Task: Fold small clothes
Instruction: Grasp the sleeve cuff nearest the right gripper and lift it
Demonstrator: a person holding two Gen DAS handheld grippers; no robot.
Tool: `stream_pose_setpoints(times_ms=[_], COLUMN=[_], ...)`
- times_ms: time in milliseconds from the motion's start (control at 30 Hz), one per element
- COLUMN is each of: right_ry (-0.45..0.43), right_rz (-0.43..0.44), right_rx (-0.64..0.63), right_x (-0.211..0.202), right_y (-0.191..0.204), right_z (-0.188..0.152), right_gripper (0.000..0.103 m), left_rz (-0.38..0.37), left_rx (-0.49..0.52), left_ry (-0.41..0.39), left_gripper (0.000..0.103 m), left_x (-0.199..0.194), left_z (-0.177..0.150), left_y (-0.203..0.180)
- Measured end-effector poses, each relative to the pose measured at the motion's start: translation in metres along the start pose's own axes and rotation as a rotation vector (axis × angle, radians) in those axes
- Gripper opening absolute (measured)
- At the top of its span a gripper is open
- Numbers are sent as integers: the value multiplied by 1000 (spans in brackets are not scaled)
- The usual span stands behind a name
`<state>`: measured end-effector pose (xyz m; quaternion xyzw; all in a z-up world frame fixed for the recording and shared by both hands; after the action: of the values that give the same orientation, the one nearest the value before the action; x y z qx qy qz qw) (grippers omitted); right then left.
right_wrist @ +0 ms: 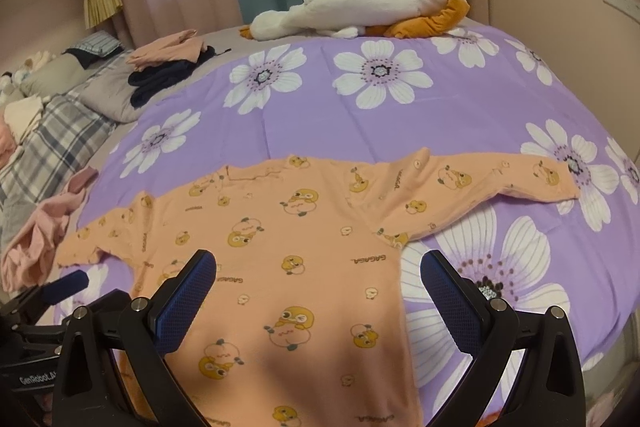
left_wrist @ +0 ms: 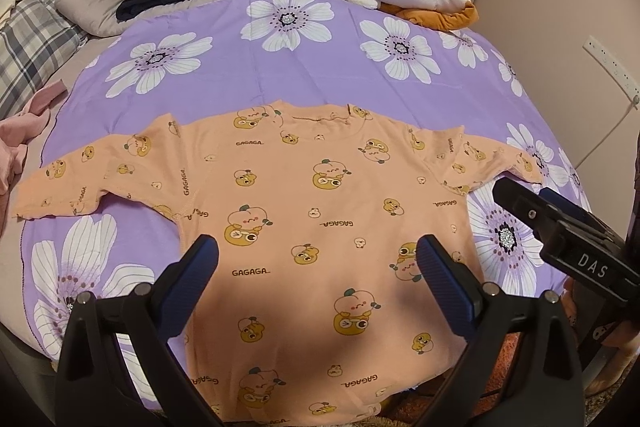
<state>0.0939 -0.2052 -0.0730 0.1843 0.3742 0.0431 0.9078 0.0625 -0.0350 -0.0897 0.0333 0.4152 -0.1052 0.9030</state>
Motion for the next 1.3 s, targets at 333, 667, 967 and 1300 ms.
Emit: stream_pose_setpoints(times_ms=[333, 667, 967, 1300], right_ry=[1, -22, -2, 55], right_rz=[-10, -29, -98, -83], right_rx=[52, 287, 701, 899], right_x=[3, 16, 70, 136], right_y=[-23, -118, -274, -321], right_z=[3, 28, 59, 65], right_gripper=[102, 98, 63, 6], left_rz=[-17, -40, -70, -69], left_rx=[14, -1, -69, -123], left_ry=[4, 44, 152, 166], left_gripper=[98, 92, 72, 71], left_x=[7, 28, 65, 71], left_z=[3, -2, -23, -20], left_y=[-10, -15, -13, -2])
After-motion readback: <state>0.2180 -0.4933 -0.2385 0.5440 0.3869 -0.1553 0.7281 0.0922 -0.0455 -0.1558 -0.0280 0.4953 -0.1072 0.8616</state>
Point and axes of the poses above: each gripper's, at about its wrist camera, not at the fingertips, and x roughly the way its jaws point, y to its left, z to its top, the point moved 8 cm from there along x, roughly the way its jaws point, and after that the axes turned 14 degrees about x, right-handed, at the moved point
